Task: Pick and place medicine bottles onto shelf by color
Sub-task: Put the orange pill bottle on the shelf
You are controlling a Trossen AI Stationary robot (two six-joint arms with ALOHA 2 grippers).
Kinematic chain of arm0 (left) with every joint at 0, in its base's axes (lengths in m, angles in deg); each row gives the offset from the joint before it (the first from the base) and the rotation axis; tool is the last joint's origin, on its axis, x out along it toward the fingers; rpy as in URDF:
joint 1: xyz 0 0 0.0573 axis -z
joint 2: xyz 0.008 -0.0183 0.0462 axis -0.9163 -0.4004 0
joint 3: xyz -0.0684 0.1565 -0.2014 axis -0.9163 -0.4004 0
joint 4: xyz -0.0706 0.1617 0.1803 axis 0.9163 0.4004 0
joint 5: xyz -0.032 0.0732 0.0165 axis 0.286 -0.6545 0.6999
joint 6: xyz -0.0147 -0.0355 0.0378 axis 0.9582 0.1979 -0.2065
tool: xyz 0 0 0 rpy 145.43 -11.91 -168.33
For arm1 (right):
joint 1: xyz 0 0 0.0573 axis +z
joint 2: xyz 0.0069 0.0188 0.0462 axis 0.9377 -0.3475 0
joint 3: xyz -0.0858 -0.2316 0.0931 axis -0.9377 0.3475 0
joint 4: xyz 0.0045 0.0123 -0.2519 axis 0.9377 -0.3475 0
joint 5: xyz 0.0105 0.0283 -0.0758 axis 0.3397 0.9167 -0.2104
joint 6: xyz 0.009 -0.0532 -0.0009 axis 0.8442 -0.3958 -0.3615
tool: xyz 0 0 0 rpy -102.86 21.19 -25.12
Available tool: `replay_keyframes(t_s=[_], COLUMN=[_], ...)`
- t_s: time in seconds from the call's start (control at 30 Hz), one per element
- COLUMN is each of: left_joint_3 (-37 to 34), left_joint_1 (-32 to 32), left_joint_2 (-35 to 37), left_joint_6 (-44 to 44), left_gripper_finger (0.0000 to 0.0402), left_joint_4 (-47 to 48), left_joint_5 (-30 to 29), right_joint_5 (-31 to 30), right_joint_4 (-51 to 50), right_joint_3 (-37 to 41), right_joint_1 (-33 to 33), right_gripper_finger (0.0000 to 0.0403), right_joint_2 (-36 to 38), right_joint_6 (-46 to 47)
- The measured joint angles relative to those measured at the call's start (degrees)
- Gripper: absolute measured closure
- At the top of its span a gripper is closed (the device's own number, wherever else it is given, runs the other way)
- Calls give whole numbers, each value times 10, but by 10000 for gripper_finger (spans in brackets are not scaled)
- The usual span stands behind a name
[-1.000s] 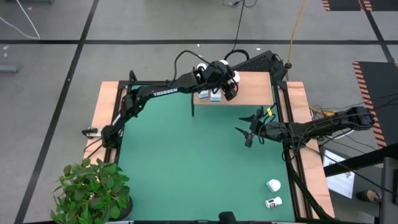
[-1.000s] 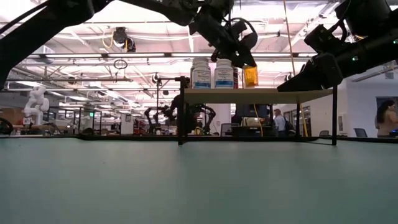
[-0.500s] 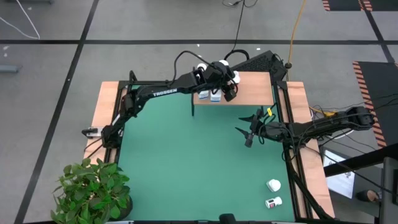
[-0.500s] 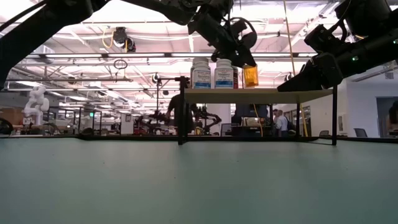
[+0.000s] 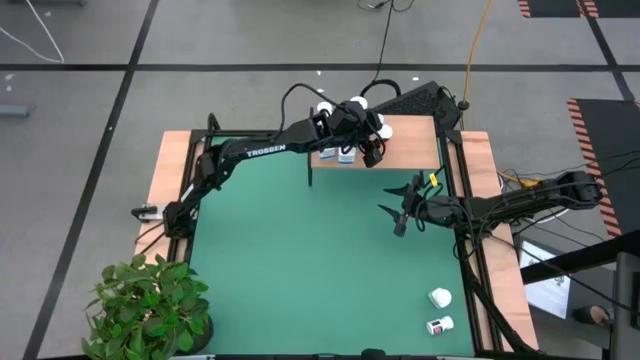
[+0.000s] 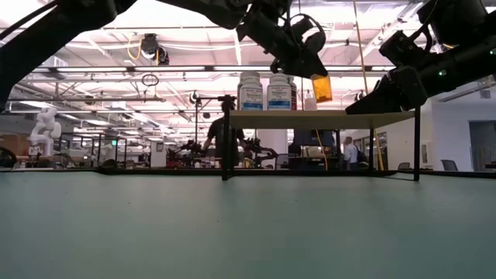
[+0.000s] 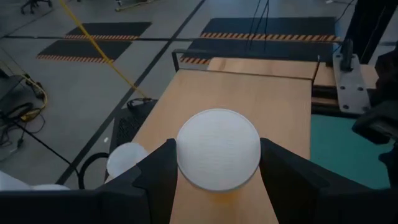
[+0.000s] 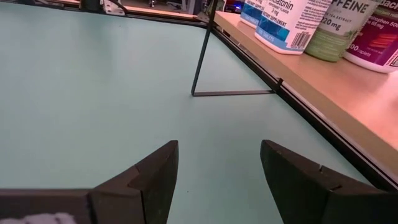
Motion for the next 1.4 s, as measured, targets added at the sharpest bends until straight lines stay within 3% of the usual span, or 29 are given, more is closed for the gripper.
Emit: replay_keyframes(t_s=[0.3,0.53,0.77,0.93,1.1,1.4], left_joint_3=[0,0,0,0,0,1], left_joint_1=[2,11,31,53,71,89], left_joint_2=[1,1,1,1,1,2], left_joint_6=[-32,-67,-121,-174,-193,-160], left_gripper_finger=[197,197,197,197,197,197], left_joint_4=[26,62,82,85,84,82], left_joint_5=[31,31,31,31,31,33], right_joint_5=[-2,-6,-92,-105,-45,1], right_joint_4=[2,70,74,53,-49,-56], right_joint_3=[0,0,0,-8,-39,-44], right_joint_1=[0,0,0,-14,-45,-74], right_gripper_finger=[181,179,150,120,113,117], right_joint_2=[0,26,110,140,134,128], right_joint_6=[2,-31,-90,-137,-129,-113])
